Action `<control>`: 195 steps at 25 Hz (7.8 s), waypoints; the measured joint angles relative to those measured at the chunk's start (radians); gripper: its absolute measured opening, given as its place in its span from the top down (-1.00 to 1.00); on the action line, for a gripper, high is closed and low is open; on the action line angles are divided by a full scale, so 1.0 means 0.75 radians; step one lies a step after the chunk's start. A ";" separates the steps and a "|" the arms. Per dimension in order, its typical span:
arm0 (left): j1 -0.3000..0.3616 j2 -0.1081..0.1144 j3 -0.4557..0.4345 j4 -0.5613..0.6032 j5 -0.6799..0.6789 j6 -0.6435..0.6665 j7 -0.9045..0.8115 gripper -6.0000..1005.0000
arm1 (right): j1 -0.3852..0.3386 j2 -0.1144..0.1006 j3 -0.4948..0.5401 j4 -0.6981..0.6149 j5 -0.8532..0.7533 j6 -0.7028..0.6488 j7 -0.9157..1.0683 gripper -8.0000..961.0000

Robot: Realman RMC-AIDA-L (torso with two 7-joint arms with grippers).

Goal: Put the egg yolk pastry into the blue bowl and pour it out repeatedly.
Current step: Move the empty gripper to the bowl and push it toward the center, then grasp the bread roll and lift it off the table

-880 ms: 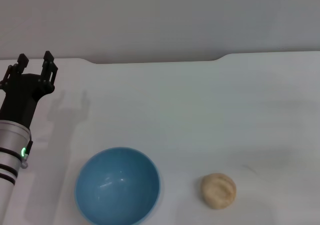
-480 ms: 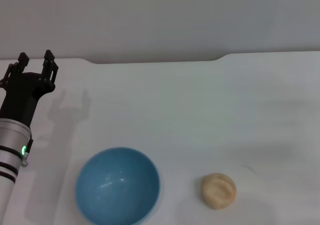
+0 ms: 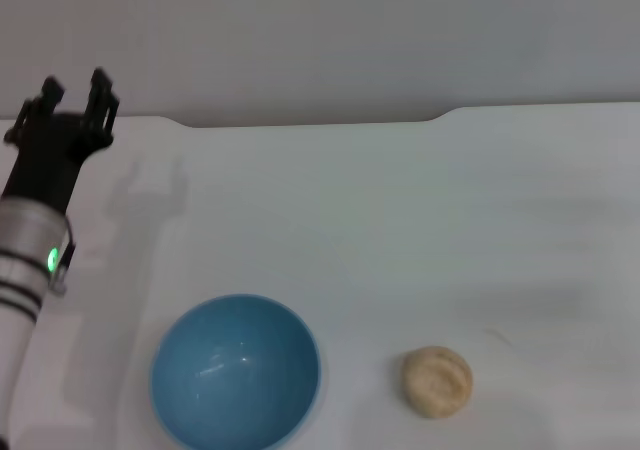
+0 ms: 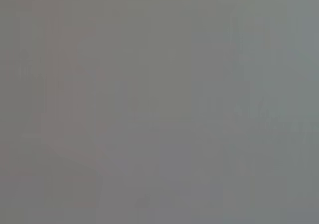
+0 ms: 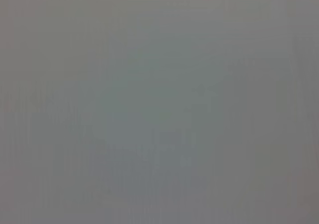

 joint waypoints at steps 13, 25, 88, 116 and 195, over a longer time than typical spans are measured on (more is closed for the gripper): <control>-0.123 0.113 -0.432 -0.427 0.470 -0.820 -0.029 -0.13 | 0.011 -0.008 0.000 -0.037 -0.001 0.200 0.297 -0.07; 0.193 0.041 -0.916 -1.383 0.765 -2.041 0.240 -0.13 | 0.006 -0.006 -0.003 -0.063 -0.004 0.215 0.301 -0.07; -0.124 -0.009 -1.038 -1.128 0.660 -3.479 0.261 -0.13 | 0.051 -0.003 -0.004 -0.080 -0.005 0.251 0.294 -0.07; -0.167 -0.009 -1.023 -1.029 0.608 -3.403 0.292 0.84 | 0.047 -0.006 -0.024 -0.111 -0.005 0.239 0.296 -0.07; -0.268 -0.009 -1.219 -1.009 0.645 -3.255 0.206 0.95 | 0.458 0.017 -2.256 -0.754 -1.544 -0.197 2.923 0.05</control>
